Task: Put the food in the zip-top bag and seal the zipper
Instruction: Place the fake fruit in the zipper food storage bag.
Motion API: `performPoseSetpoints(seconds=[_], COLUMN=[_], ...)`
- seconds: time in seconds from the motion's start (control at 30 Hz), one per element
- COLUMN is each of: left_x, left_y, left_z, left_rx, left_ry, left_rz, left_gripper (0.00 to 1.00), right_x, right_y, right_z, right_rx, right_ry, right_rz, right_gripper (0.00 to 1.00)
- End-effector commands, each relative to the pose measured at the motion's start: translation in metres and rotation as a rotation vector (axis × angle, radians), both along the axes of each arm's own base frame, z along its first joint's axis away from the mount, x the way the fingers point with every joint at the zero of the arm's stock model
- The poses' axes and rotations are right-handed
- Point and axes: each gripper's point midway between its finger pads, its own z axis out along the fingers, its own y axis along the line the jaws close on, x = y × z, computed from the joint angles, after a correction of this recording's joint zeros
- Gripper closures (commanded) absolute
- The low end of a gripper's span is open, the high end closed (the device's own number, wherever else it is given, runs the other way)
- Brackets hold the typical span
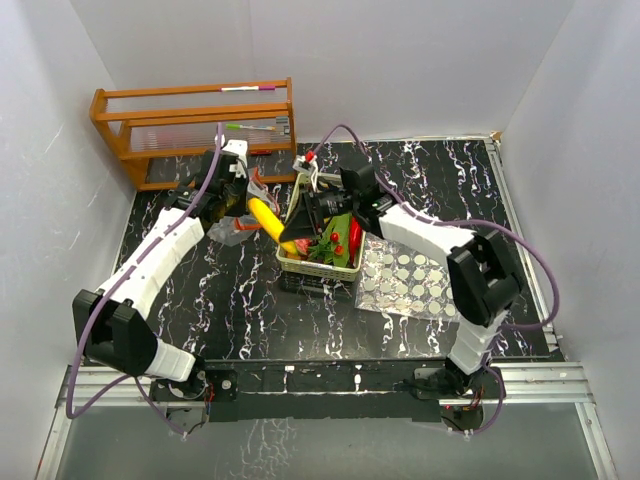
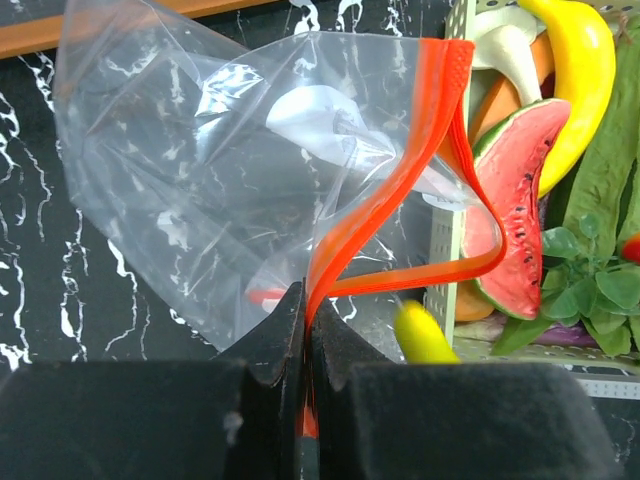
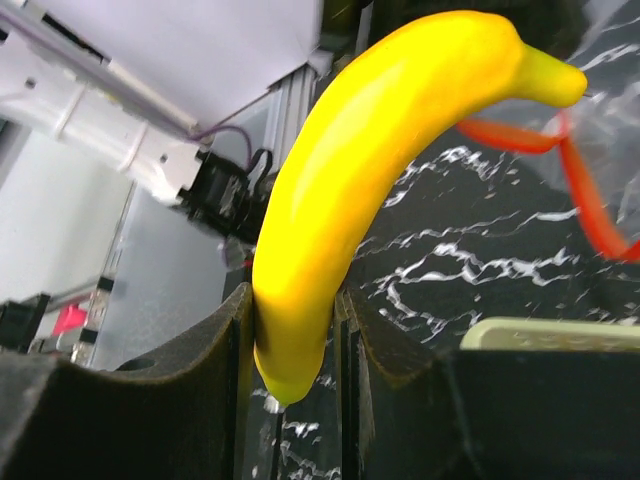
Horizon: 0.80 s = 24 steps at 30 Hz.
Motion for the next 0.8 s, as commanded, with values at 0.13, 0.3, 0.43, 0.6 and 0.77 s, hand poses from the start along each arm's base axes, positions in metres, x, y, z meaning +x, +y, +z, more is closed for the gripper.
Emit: performPoseSetpoints(seconds=[0.13, 0.3, 0.43, 0.6, 0.77], left_x=[-0.012, -0.014, -0.017, -0.024, -0.025], left_y=[-0.001, -0.004, -0.008, -0.014, -0.019], left_z=[0.024, 0.027, 0.027, 0.021, 0.021], left_rx=[-0.065, -0.085, -0.109, -0.146, -0.174], left_ry=[-0.057, -0.063, -0.059, -0.04, -0.038], left_rz=[-0.011, -0.023, -0.035, -0.052, -0.061], left_gripper=[1.0, 1.0, 1.0, 1.0, 1.0], right_x=[0.053, 0.071, 0.098, 0.14, 0.161], right_y=[0.033, 0.039, 0.049, 0.061, 0.067], right_z=[0.001, -0.008, -0.001, 0.006, 0.003], right_rx=[0.028, -0.006, -0.01, -0.022, -0.046], right_ry=[0.021, 0.046, 0.056, 0.123, 0.188], right_rz=[-0.092, -0.156, -0.255, -0.406, -0.497], right_gripper=[0.9, 0.89, 0.89, 0.88, 0.76])
